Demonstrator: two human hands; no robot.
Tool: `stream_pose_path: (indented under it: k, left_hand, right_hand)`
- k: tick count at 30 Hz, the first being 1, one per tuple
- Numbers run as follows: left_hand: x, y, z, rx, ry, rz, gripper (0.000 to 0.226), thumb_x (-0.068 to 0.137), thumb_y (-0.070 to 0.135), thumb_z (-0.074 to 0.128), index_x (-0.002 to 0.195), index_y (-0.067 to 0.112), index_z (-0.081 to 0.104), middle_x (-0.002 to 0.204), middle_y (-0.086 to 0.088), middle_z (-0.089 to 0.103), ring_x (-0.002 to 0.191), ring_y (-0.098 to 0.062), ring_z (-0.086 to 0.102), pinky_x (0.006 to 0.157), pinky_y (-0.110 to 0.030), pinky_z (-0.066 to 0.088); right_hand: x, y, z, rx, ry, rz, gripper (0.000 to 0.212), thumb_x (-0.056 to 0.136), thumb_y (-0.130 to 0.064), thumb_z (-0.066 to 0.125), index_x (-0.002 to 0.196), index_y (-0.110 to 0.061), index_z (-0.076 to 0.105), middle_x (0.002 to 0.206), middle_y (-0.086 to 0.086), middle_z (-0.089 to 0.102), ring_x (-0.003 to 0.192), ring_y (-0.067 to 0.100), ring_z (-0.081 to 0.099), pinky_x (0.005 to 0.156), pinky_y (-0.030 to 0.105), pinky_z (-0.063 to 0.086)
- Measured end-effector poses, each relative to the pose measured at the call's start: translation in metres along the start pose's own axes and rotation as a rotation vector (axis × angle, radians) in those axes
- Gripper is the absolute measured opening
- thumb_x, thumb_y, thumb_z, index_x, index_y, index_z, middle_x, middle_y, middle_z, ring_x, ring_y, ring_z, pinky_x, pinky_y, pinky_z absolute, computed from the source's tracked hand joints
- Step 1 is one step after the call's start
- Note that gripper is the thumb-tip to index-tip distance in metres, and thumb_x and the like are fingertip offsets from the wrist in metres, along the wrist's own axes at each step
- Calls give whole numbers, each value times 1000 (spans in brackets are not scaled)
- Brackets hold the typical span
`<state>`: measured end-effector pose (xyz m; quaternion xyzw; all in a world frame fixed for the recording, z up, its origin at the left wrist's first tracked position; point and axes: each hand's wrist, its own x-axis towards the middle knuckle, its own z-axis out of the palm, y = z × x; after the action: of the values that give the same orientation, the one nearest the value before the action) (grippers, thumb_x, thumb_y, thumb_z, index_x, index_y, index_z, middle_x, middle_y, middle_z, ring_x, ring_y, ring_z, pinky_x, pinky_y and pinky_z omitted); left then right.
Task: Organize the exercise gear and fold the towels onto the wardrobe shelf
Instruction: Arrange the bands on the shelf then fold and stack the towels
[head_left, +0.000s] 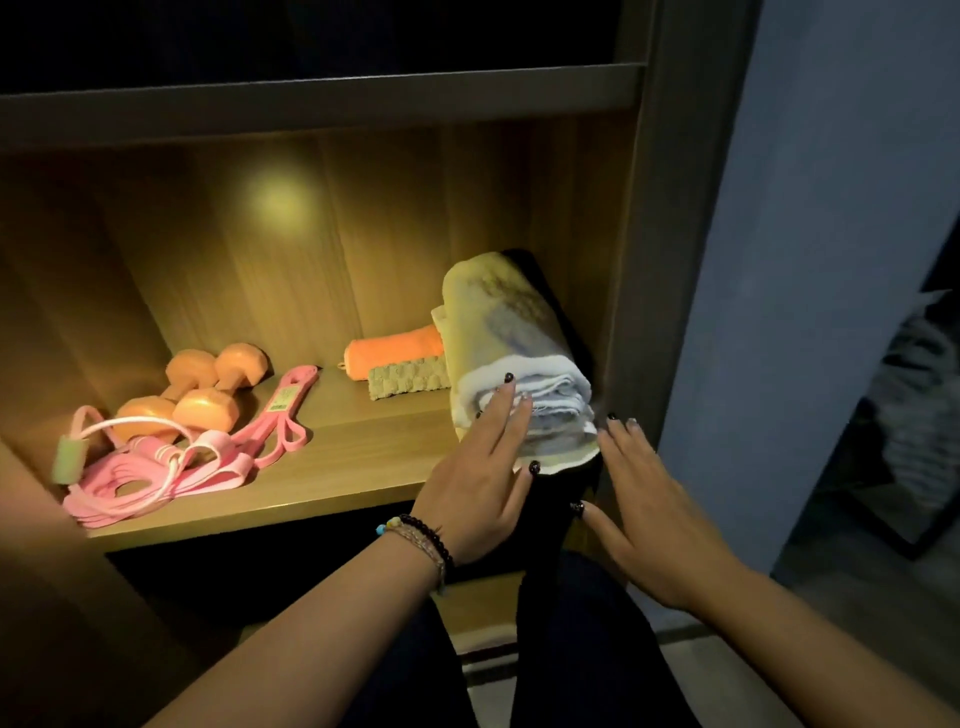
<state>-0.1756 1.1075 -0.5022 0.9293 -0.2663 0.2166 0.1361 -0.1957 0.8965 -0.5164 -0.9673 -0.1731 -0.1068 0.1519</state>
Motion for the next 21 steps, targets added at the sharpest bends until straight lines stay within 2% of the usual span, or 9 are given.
stream_pose_path:
  k: [4, 7, 9, 12, 16, 18, 20, 21]
  left_hand:
    - [38, 19, 28, 9, -73, 226, 65, 96, 33, 38, 151, 3, 20, 159, -16, 18, 148, -24, 16, 118, -40, 23]
    - [61, 35, 46, -43, -131, 281, 66, 95, 34, 33, 152, 5, 16, 160, -14, 15, 149, -23, 12, 120, -39, 18]
    - [81, 47, 59, -67, -165, 364, 67, 94, 29, 38, 152, 2, 18, 160, -15, 15, 149, -24, 12, 120, -38, 16]
    - [121, 69, 81, -143, -156, 475, 67, 94, 21, 46, 150, -2, 18, 159, -19, 14, 149, -26, 9, 120, -37, 17]
    - [176, 94, 106, -203, -195, 534, 65, 96, 20, 46, 150, -4, 18, 159, -20, 11, 150, -26, 7, 121, -37, 17]
    - [201, 103, 113, -231, -236, 565, 64, 97, 20, 44, 150, -3, 18, 159, -20, 11, 149, -26, 7, 121, -35, 17]
    - [224, 114, 113, -245, -289, 612, 63, 97, 22, 40, 150, -1, 15, 159, -19, 12, 149, -25, 8, 120, -35, 16]
    - [236, 119, 109, -252, -320, 629, 63, 97, 23, 38, 151, 2, 12, 160, -18, 12, 149, -24, 8, 120, -35, 17]
  right_hand:
    - [-18, 41, -15, -3, 27, 140, 77, 98, -52, 33, 142, -24, -24, 153, -8, -28, 142, 7, -26, 114, 23, -6]
    - [-29, 69, -22, -44, 12, 230, 77, 93, -58, 24, 140, -24, -27, 153, -6, -29, 143, 7, -25, 115, 23, -8]
    - [-31, 90, -28, -45, 7, 280, 78, 90, -60, 21, 141, -22, -26, 152, -7, -29, 142, 7, -25, 115, 22, -8]
    - [-26, 124, -40, -25, 26, 336, 79, 87, -61, 22, 142, -22, -19, 152, -7, -23, 143, 7, -19, 119, 25, -2]
    - [-18, 166, -51, -14, 40, 510, 79, 89, -55, 31, 149, -17, -4, 158, -2, -7, 147, 11, -8, 120, 29, 6]
    - [-11, 180, -57, 38, 53, 580, 78, 93, -53, 33, 149, -16, -7, 155, -4, -14, 146, 11, -12, 120, 29, 2]
    - [-3, 191, -72, 73, 3, 673, 78, 98, -50, 35, 144, -17, -18, 149, -6, -24, 143, 8, -19, 116, 23, -7]
    - [2, 195, -82, 98, -29, 711, 77, 98, -48, 36, 143, -17, -18, 149, -5, -23, 143, 8, -18, 117, 25, -7]
